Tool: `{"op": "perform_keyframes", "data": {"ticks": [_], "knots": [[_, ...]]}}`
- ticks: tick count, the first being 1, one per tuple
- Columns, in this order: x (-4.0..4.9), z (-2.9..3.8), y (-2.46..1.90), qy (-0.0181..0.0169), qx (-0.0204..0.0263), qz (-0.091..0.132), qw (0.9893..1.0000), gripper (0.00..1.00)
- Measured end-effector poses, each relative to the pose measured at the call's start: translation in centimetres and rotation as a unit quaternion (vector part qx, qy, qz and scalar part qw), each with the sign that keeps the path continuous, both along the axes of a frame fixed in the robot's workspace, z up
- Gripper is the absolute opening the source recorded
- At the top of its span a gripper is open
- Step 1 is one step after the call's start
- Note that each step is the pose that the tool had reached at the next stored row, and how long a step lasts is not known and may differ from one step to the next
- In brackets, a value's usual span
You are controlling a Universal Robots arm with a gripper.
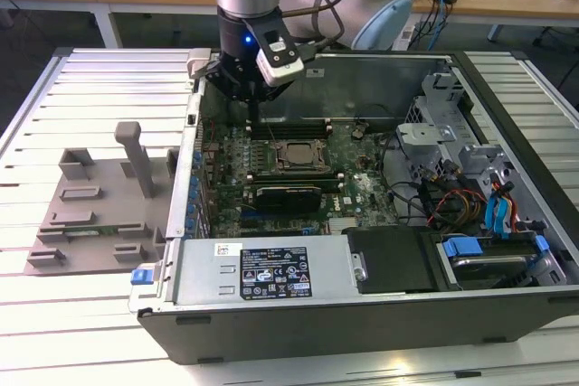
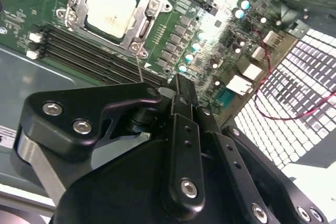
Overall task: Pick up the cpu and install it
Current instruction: 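Install the first cpu locking lever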
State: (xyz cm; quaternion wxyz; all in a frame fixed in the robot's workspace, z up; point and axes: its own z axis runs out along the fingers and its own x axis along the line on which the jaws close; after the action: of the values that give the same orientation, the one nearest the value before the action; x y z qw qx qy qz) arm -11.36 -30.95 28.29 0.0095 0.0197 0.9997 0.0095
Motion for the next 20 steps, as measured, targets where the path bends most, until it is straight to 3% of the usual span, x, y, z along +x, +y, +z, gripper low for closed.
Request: {"op": "perform_keyframes", "data": {"ticks": [5, 8, 10, 12, 15, 18, 20], "knots": [[-0.93, -0.05, 0.04, 0.0000, 0.0025, 0.000, 1.0000, 0.11], [-0.94, -0.26, 0.19, 0.0000, 0.0097, 0.000, 1.0000, 0.11], [-0.42, -0.92, 0.71, 0.0002, 0.0097, 0.002, 1.0000, 0.11], [-0.42, -1.12, 1.06, 0.0003, 0.0097, 0.003, 0.9999, 0.11], [-0.29, -1.40, 2.09, 0.0003, 0.0097, 0.009, 0.9999, 0.11], [0.31, -1.69, 2.48, 0.0004, 0.0096, 0.013, 0.9999, 0.11], [0.72, -1.76, 2.48, 0.0005, 0.0090, 0.013, 0.9999, 0.11]]}}
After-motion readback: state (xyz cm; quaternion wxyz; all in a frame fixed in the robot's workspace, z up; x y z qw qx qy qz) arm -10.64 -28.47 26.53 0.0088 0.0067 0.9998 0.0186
